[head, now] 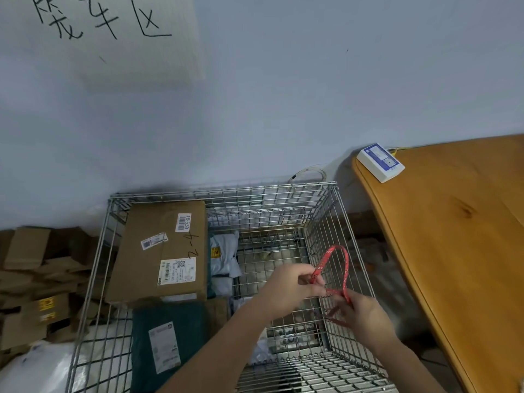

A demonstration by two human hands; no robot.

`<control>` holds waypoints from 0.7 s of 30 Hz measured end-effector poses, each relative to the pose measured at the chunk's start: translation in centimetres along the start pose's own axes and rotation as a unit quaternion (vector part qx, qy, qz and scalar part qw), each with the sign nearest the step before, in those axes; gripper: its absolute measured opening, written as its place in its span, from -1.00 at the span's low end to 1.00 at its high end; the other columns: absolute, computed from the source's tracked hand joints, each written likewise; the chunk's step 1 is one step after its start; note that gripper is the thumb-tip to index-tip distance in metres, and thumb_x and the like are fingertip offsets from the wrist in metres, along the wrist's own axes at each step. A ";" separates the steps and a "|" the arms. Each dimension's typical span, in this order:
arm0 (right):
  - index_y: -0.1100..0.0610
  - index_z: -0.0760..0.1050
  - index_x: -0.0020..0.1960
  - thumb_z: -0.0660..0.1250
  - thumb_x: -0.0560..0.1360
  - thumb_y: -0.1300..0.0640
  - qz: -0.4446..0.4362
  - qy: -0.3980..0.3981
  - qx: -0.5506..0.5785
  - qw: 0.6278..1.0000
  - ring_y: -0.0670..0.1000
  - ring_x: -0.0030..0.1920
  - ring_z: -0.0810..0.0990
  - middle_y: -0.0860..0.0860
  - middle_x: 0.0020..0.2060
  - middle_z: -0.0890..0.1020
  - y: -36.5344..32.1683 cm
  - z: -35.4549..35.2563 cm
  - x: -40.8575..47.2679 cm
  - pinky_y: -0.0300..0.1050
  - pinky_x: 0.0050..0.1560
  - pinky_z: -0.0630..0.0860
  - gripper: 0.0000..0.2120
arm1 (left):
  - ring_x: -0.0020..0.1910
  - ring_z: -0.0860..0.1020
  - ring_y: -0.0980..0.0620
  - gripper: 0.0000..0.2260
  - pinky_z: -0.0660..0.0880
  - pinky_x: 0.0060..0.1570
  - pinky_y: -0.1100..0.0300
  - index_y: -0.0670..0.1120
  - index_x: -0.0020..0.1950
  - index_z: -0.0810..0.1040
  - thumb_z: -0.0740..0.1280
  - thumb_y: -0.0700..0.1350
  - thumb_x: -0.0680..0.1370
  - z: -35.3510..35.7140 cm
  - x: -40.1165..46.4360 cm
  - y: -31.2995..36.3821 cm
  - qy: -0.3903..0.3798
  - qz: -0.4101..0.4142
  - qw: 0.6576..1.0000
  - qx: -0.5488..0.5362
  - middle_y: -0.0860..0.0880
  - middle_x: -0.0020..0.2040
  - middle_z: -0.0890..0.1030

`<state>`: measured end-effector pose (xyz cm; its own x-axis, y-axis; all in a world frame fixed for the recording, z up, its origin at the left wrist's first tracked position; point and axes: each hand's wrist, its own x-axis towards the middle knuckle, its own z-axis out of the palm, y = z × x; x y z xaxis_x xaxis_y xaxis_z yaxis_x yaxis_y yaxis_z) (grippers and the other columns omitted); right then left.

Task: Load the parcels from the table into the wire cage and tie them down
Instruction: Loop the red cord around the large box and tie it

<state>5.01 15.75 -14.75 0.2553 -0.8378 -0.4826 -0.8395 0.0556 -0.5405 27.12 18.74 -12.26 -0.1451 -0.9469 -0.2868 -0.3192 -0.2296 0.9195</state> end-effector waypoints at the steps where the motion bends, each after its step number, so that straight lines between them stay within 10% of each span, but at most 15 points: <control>1: -0.02 0.58 -0.07 0.24 0.62 -0.10 -0.009 0.012 -0.011 1.000 -0.01 -0.20 0.71 -0.03 -0.26 0.71 0.0 -0.4 -0.4 0.11 -0.11 0.67 -0.77 | -0.32 0.50 0.20 -0.94 0.46 -0.26 0.23 0.11 -0.07 0.63 0.47 0.04 0.51 -0.1 0.0 0.4 0.001 0.010 1.000 -0.001 0.14 -0.23 0.62; 7: -0.10 0.46 -0.19 0.23 0.61 -0.15 -0.058 0.092 -0.061 0.992 -0.08 -0.46 0.52 -0.04 -0.46 0.57 -0.8 -2.6 -2.7 0.05 -0.37 0.53 -0.76 | -0.14 0.63 0.03 -0.91 0.61 -0.01 -0.09 0.12 -0.01 0.64 0.46 0.06 0.51 -0.3 -0.3 2.9 -0.001 0.042 0.999 0.001 0.08 -0.12 0.67; 17: -0.20 0.55 -0.06 0.29 0.56 -0.04 -0.146 0.135 0.081 0.977 -0.21 -0.39 0.57 -0.20 -0.38 0.60 -6.5 -5.6 -4.6 -0.42 -0.46 0.49 -0.92 | 0.00 0.63 0.23 -0.87 0.56 0.02 0.33 0.15 0.06 0.64 0.46 0.05 0.53 -3.0 -1.9 5.5 0.044 0.107 0.992 -0.043 0.20 0.00 0.66; 21: -0.15 0.56 -0.05 0.25 0.56 -0.11 -0.223 0.089 0.085 0.967 -0.12 -0.42 0.55 -0.15 -0.38 0.61 -12.3 -5.7 -4.3 -0.38 -0.41 0.44 -0.88 | -0.11 0.60 0.13 -0.89 0.57 0.01 0.05 0.15 0.06 0.60 0.34 0.13 0.60 -5.5 -3.3 5.4 0.037 0.081 0.996 -0.016 0.10 -0.10 0.63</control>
<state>11.52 15.58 -2.08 0.4740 -0.8787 -0.0573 -0.5698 -0.2564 -0.7808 31.03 19.40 -4.85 -0.1225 -0.9858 -0.1150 -0.2666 -0.0789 0.9606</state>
